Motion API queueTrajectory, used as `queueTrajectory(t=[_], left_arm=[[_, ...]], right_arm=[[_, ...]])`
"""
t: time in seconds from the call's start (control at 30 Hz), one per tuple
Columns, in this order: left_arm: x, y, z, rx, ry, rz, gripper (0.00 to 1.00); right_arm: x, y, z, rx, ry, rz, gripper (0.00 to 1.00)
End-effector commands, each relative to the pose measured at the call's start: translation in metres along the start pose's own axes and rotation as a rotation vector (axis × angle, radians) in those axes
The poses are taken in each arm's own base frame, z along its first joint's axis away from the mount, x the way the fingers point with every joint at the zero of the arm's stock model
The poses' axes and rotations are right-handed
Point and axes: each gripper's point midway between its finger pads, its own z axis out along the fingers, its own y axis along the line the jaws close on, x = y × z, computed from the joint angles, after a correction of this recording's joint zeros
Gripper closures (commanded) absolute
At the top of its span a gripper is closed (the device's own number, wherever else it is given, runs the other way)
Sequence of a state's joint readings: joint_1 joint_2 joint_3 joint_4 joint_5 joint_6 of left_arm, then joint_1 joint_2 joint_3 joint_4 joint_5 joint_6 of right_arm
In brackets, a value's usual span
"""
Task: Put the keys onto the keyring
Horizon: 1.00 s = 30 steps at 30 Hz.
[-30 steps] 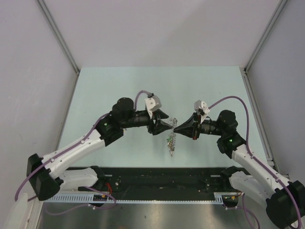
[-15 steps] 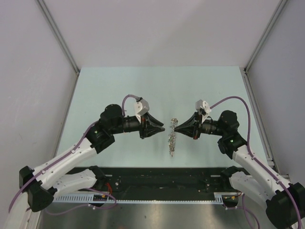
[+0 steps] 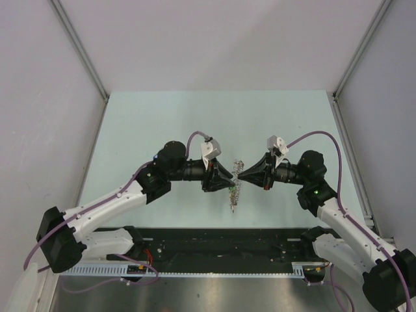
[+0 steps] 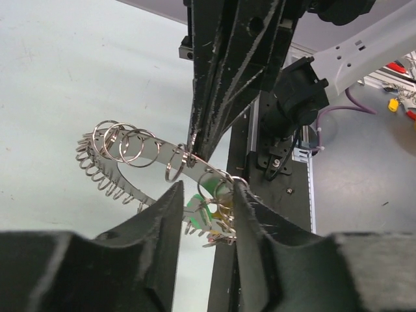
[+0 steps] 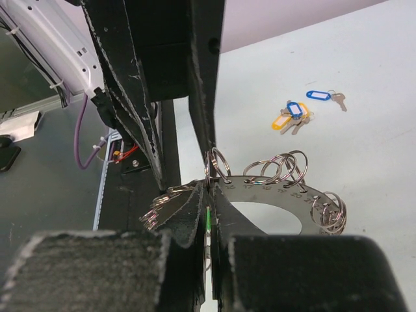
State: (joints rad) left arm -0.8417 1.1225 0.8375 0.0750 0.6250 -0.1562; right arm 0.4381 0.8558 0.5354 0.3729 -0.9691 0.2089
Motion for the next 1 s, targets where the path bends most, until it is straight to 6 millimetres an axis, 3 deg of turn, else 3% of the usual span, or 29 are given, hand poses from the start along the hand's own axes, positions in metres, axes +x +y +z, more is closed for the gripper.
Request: queueTrajectory(t=[0.0, 0.43, 0.97], left_arm=[[-0.029, -0.001, 0.006, 0.012, -0.063, 0.067, 0.56], [-0.047, 0.000, 0.008, 0.016, -0.112, 0.104, 0.42], [-0.047, 0.001, 0.012, 0.032, -0.102, 0.126, 0.65]], right_arm=[[-0.031, 0.012, -0.001, -0.035, -0.064, -0.098, 1.00], [-0.027, 0.013, -0.001, -0.045, -0.048, -0.096, 1.00], [-0.024, 0.016, 0.000, -0.066, -0.038, -0.091, 1.00]])
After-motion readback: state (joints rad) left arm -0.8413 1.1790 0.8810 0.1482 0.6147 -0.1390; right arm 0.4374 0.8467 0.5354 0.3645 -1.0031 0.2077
